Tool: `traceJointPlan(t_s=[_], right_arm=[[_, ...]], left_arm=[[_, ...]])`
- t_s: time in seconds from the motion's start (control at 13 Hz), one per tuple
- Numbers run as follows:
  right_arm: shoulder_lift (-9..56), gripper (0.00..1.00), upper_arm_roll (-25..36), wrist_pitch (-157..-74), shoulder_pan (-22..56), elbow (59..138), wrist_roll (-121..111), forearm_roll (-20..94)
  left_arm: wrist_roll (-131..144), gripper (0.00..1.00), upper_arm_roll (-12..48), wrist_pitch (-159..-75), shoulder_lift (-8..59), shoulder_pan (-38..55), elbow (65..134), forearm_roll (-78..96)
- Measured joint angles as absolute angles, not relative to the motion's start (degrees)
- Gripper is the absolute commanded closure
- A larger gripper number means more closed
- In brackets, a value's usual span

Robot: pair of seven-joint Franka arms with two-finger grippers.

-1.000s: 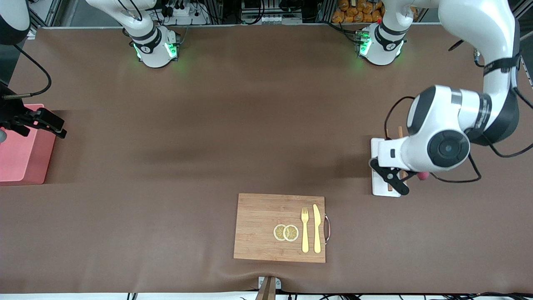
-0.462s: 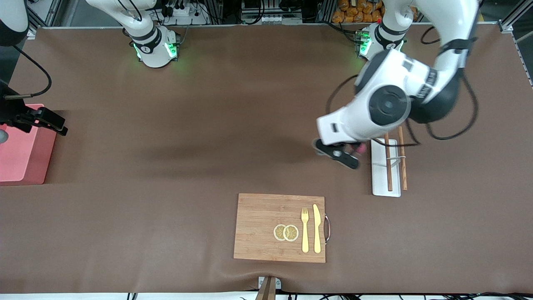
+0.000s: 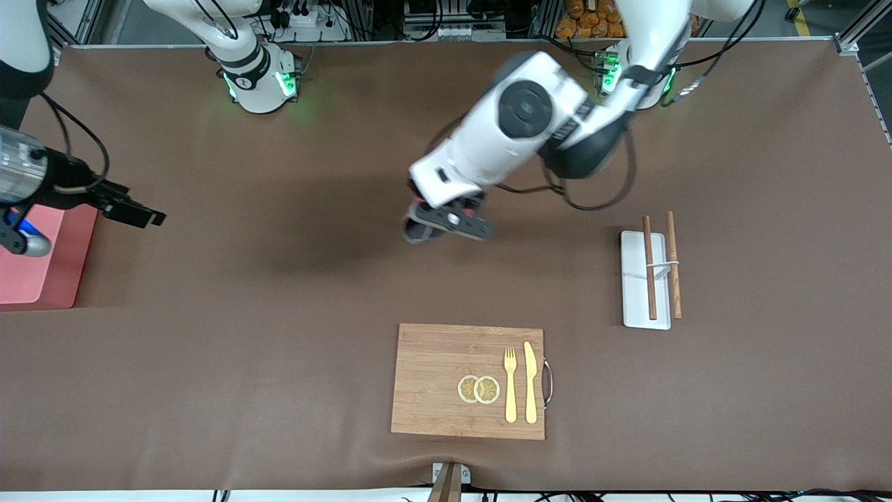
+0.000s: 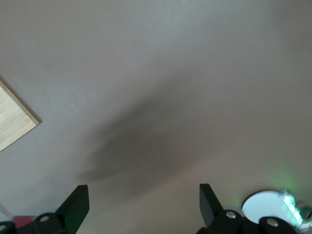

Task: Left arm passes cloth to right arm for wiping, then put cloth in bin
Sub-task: 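Lift the pink cloth with the left gripper toward the right gripper, then grasp the cloth with the right gripper from the left gripper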

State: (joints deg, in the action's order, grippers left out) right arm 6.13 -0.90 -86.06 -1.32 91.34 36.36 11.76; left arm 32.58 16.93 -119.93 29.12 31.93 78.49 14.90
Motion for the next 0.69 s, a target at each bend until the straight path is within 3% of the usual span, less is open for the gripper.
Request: traceJointPlan(t_s=[0.31, 0.69], right_arm=[[6.5, 0.00, -1.1, -82.5, 2.3, 91.0, 58.5, 21.2], [9.3, 0.00, -0.1, -78.1, -0.5, 92.5, 72.5, 35.3]], left_arm=[[41.1, 1.00, 16.9, -137.2, 30.7, 36.4, 78.4, 23.1], [47.3, 1.00, 16.9, -147.5, 31.1, 39.5, 78.3, 23.9]])
